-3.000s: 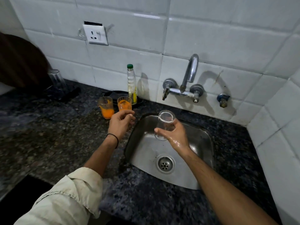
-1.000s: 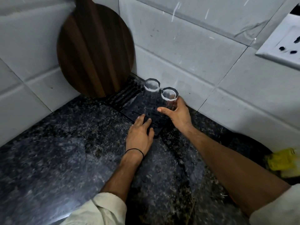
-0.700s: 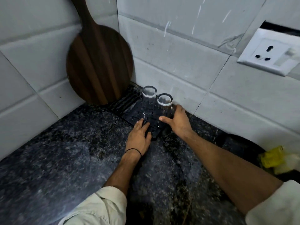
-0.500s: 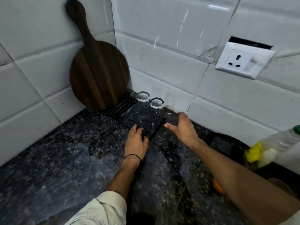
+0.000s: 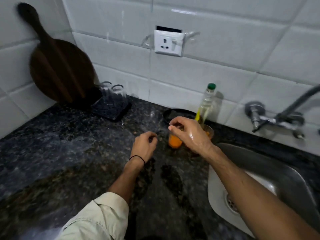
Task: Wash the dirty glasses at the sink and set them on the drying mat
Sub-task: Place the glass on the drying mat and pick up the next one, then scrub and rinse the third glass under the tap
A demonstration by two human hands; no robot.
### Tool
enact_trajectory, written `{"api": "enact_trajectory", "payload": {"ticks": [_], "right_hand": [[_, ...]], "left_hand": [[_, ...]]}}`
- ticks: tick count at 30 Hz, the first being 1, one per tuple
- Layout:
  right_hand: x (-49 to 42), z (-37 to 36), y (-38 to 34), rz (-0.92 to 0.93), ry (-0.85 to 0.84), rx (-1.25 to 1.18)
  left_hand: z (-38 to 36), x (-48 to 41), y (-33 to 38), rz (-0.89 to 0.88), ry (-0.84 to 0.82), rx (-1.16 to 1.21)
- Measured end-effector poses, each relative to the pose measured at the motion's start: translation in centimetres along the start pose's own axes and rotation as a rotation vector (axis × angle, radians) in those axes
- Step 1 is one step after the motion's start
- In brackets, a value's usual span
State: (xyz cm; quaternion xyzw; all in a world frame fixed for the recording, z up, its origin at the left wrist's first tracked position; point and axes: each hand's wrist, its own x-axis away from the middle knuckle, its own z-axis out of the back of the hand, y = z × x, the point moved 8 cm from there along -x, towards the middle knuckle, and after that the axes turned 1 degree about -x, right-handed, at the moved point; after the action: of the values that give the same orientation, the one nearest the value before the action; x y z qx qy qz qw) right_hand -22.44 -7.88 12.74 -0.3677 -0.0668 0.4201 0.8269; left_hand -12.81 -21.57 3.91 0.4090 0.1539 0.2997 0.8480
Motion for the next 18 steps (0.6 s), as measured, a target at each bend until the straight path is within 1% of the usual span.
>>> {"api": "enact_trajectory", "payload": {"ticks": [2, 6, 10, 12, 15, 18], "right_hand": [[3.3, 2.1, 1.5, -0.014, 0.044, -0.002], [7.8, 5.3, 5.9, -0.119, 0.135, 0.039], [9.0, 5.9, 9.9, -0.302, 0.085, 0.136], [8.7, 5.6, 10.9, -0.35, 0.058, 0.163], [6.9, 4.7, 12.0, -0.38, 0.01, 0.224], [5.2, 3.7, 13.4, -0.444, -0.057, 0.275]], "left_hand": [[-1.9, 1.7, 0.9, -0.007, -0.023, -0.01], [-5.8, 4.2, 2.2, -0.01, -0.093, -0.057], [-9.5, 5.3, 2.7, -0.017, -0.22, -0.112], [-11.1, 5.2, 2.9, -0.052, -0.291, -0.148], [-13.1, 4.4, 3.3, -0.164, -0.349, -0.205], [-15.3, 3.6, 3.2, -0.351, -0.395, -0.407]]}}
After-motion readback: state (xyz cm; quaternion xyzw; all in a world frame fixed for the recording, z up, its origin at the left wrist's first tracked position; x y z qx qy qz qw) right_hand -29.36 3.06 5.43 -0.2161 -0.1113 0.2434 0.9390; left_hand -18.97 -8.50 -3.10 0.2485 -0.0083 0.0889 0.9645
